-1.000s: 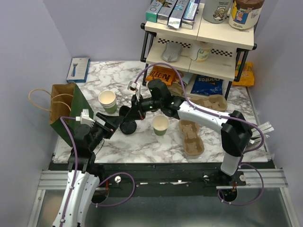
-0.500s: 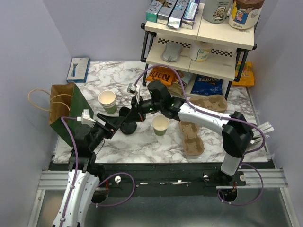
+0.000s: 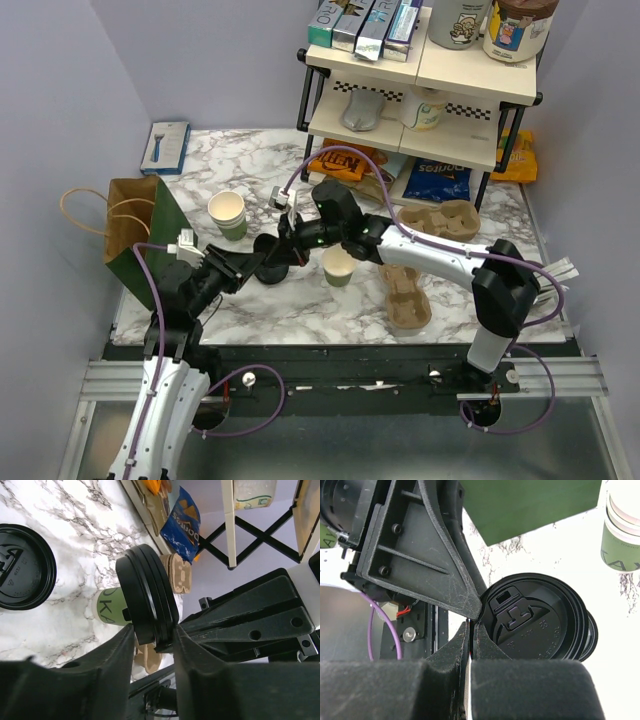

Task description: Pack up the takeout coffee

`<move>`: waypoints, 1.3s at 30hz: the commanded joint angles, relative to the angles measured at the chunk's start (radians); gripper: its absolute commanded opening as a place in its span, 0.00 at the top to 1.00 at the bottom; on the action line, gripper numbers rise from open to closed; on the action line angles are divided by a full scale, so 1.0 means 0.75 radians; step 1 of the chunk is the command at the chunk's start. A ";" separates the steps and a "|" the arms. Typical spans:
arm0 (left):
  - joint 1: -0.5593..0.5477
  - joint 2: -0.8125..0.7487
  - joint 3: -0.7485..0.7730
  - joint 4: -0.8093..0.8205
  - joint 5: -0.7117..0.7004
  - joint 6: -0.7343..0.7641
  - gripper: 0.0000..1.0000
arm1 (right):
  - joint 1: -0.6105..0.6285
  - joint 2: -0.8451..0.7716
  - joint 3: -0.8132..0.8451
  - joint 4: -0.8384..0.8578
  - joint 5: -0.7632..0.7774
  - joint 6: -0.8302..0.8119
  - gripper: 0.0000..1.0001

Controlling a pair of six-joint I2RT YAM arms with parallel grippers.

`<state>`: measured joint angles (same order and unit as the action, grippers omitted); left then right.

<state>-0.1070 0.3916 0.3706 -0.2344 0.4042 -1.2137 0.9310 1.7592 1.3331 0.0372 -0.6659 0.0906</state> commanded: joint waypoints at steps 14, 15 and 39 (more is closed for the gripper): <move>0.012 -0.046 -0.034 -0.148 -0.101 0.023 1.00 | 0.043 -0.102 -0.025 0.192 -0.069 0.172 0.99; 0.012 -0.052 -0.032 -0.152 -0.103 0.025 0.98 | 0.043 -0.098 -0.023 0.180 -0.055 0.172 0.99; 0.012 -0.017 0.029 -0.287 -0.342 -0.004 0.01 | 0.043 0.229 0.031 -0.078 0.123 -0.340 0.97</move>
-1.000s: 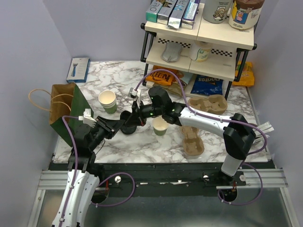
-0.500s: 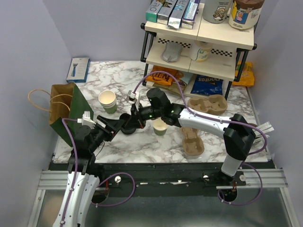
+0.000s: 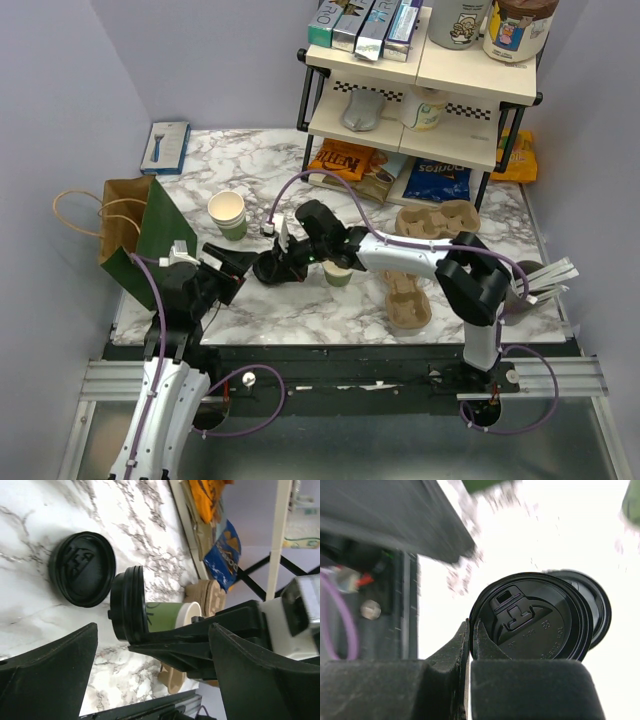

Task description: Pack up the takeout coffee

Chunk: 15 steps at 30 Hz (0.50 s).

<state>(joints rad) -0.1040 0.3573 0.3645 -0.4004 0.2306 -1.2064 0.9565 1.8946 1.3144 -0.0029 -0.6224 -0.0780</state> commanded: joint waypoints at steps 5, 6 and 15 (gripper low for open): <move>0.008 0.066 0.056 -0.102 -0.162 -0.013 0.01 | 0.013 0.112 0.076 -0.025 0.102 -0.152 0.94; 0.008 0.072 0.060 -0.118 -0.176 -0.019 0.01 | 0.015 0.129 0.080 -0.025 0.100 -0.158 0.93; 0.008 0.199 0.048 -0.145 -0.181 -0.042 0.01 | 0.032 0.204 0.117 -0.029 0.147 -0.146 0.83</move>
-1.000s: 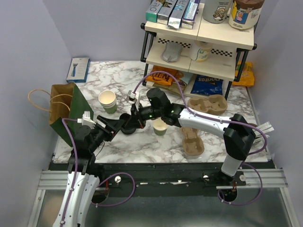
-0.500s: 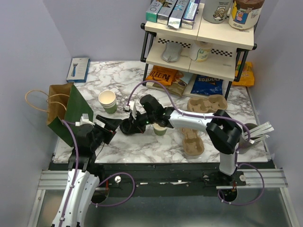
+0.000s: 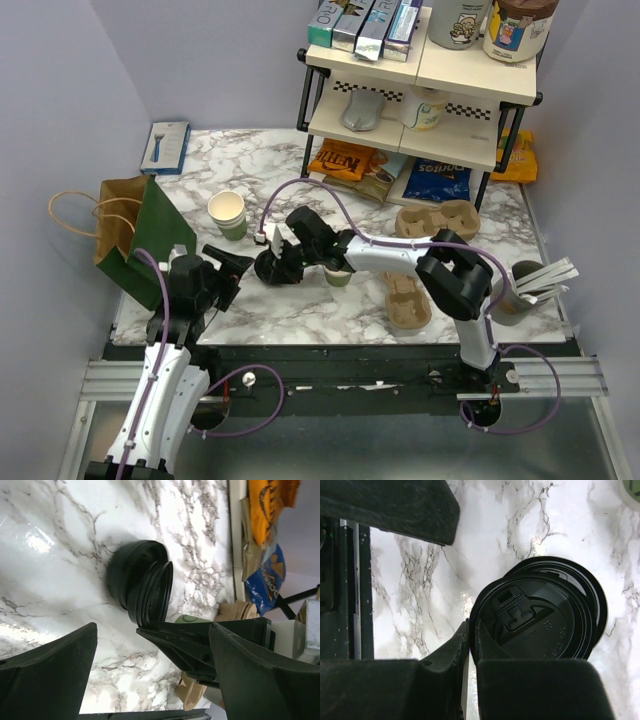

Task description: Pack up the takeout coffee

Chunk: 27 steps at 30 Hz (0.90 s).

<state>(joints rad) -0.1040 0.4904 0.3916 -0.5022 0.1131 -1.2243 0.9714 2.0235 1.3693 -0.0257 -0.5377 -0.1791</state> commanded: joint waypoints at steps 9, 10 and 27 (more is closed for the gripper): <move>0.008 0.021 0.030 -0.020 -0.034 0.000 0.01 | 0.012 0.037 0.078 -0.033 0.019 0.038 0.67; 0.008 0.021 0.032 -0.026 -0.034 0.002 0.01 | 0.012 0.041 0.082 -0.039 0.028 0.040 0.69; 0.008 0.027 0.036 -0.046 -0.026 0.037 0.01 | 0.012 0.116 0.187 -0.156 0.042 0.079 0.97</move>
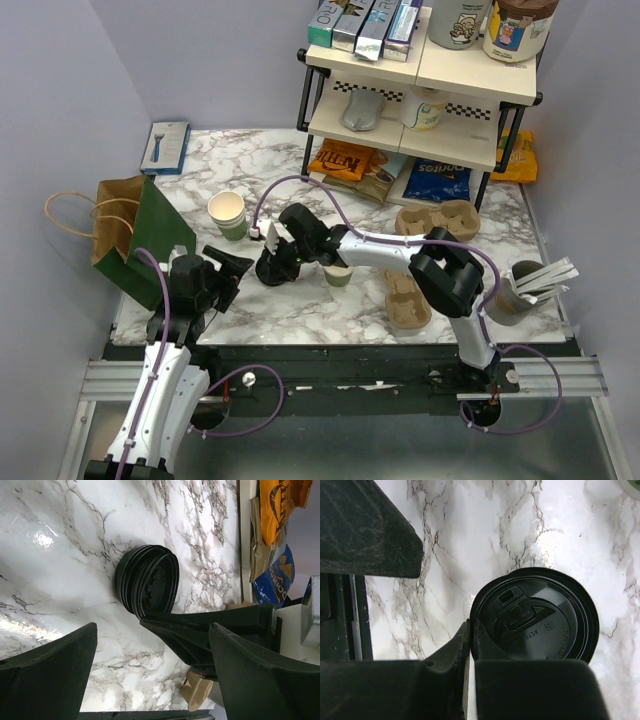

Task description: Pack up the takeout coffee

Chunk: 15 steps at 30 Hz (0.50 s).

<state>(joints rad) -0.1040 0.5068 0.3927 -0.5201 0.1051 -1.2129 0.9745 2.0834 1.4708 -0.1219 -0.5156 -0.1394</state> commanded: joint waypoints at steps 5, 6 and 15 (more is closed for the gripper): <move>0.008 0.016 0.031 -0.018 0.001 0.028 0.01 | 0.008 0.047 0.084 -0.034 -0.039 0.122 0.99; 0.008 0.016 0.027 -0.020 0.001 0.030 0.01 | 0.008 0.049 0.094 -0.054 -0.055 0.139 0.99; 0.008 -0.027 -0.022 -0.037 0.028 0.020 0.01 | 0.006 0.059 0.125 -0.083 -0.200 0.345 0.99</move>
<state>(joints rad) -0.1040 0.5194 0.3923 -0.5266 0.1066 -1.2007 0.9741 2.0975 1.5391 -0.1516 -0.5953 0.0383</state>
